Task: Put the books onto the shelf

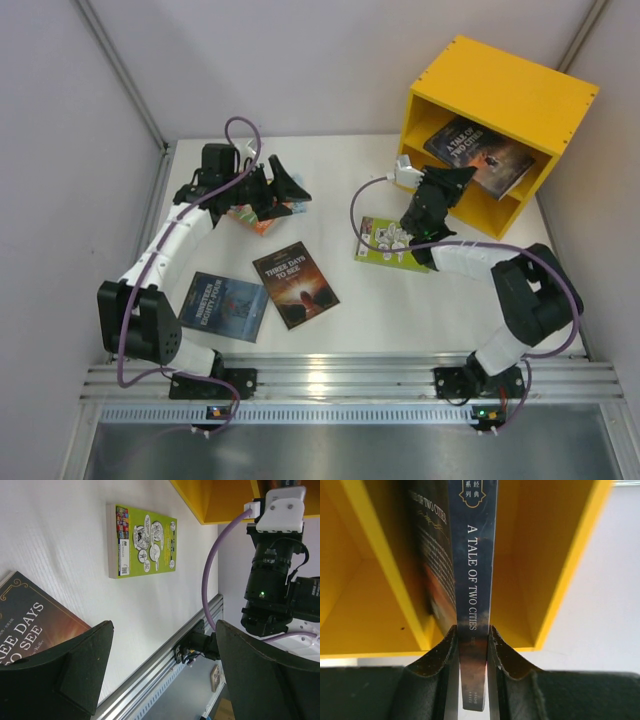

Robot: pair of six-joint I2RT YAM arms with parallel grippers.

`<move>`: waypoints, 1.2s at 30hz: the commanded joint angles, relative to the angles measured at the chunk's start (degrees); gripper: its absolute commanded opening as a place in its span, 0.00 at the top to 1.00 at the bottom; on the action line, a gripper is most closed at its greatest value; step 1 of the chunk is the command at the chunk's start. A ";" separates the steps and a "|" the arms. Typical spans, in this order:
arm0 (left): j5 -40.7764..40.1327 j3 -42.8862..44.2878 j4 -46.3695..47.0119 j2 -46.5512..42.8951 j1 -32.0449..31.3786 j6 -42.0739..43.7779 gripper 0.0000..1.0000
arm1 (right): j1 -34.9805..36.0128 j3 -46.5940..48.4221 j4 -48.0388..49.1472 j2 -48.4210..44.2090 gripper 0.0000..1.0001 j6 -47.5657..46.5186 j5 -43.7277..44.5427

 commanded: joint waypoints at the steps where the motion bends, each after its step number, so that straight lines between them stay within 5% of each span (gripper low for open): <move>1: 0.49 -0.92 3.21 -3.08 -0.16 -0.02 0.12 | -1.61 2.26 -9.55 -5.06 1.00 12.90 -1.04; 6: 0.84 -1.71 3.83 -3.08 -0.16 -0.37 0.12 | -1.88 3.66 -19.33 -8.22 0.99 21.58 -2.70; 10: 0.84 -1.80 4.09 -2.90 -0.16 -0.46 0.12 | -3.72 7.44 -40.59 -11.30 0.94 34.53 -6.66; 17: 0.49 -2.33 4.44 -2.55 -0.25 -0.46 0.12 | -7.67 8.76 -44.66 -10.78 0.90 36.21 -10.79; 24: -0.38 -2.33 4.44 -2.90 -1.21 -0.46 0.12 | -10.66 10.79 -49.23 -10.69 0.79 39.28 -13.60; 30: -1.00 -2.24 4.18 -2.90 -1.92 -0.37 0.13 | -10.84 15.00 -60.03 -10.60 0.60 45.52 -17.03; 36: -1.97 -2.32 3.48 -3.43 -2.62 -0.29 0.13 | -10.31 15.09 -62.68 -13.06 0.56 48.07 -18.70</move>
